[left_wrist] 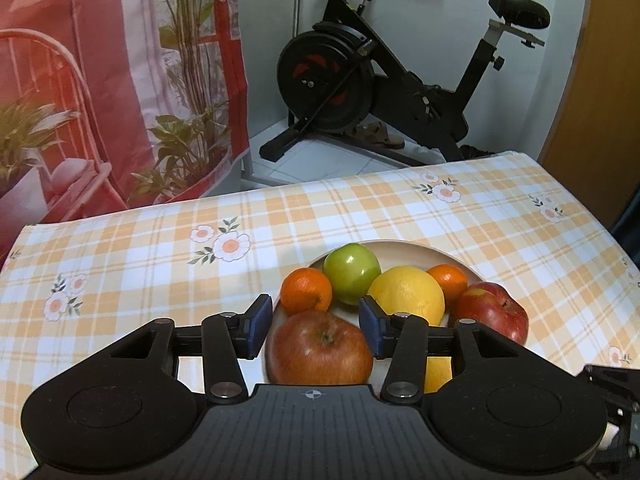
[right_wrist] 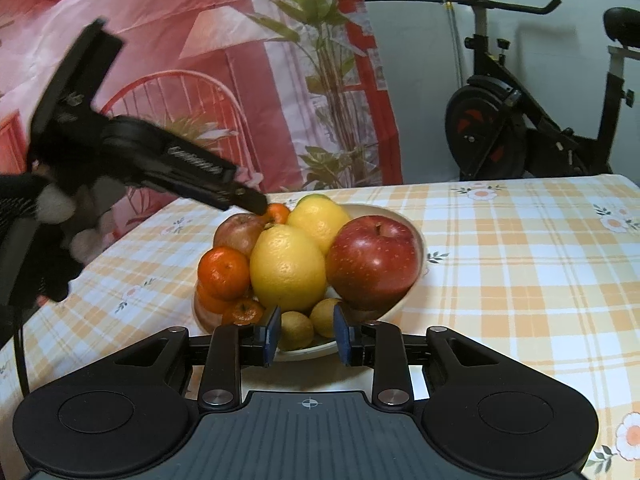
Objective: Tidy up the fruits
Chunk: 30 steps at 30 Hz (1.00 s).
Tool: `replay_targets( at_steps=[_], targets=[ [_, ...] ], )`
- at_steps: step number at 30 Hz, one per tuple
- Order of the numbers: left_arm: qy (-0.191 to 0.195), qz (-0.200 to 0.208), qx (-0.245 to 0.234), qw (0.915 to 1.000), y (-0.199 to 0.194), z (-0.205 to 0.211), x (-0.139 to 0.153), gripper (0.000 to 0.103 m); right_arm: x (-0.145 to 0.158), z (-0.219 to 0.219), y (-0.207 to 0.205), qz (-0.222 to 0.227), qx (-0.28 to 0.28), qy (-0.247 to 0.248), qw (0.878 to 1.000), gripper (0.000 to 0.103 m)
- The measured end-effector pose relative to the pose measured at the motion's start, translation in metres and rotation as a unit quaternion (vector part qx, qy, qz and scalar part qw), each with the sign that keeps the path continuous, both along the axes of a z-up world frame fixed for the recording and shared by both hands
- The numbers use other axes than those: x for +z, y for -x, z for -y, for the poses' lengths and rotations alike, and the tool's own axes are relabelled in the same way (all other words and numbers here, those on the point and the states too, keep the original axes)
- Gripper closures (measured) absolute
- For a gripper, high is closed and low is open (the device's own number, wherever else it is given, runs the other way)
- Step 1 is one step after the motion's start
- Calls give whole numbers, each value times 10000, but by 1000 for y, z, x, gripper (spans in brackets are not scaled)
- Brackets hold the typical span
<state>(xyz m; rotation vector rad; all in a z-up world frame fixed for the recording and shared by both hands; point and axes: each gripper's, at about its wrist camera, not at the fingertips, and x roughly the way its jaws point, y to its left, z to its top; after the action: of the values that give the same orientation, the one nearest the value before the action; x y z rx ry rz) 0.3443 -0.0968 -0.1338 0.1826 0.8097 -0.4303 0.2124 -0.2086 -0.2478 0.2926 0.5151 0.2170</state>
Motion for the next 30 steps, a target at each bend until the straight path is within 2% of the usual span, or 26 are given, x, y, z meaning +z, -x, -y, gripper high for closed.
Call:
replay_targets(
  at_steps=[9, 16, 21, 23, 24, 28, 30],
  targets=[
    [72, 196, 104, 9997, 35, -22, 15, 40, 7, 7, 15, 5, -218, -47, 9998, 74],
    [206, 394, 104, 9990, 69, -34, 28, 30, 22, 8, 29, 74, -398, 66, 9992, 69],
    [435, 503, 16, 9978, 95, -44, 36, 14, 33, 8, 43, 147, -612, 173, 9979, 51],
    [482, 568, 27, 9972, 106, -48, 38, 10, 36, 9, 48, 147, -674, 180, 9975, 36],
    [499, 588, 46, 9970, 111, -51, 39, 7, 38, 10, 50, 144, -701, 177, 9973, 33],
    [648, 645, 109, 9958, 130, -60, 42, 1, 47, 9, 58, 118, -728, 126, 9972, 9],
    [695, 639, 158, 9954, 139, -63, 42, 0, 52, 7, 62, 141, -749, 152, 9970, 4]
  ],
)
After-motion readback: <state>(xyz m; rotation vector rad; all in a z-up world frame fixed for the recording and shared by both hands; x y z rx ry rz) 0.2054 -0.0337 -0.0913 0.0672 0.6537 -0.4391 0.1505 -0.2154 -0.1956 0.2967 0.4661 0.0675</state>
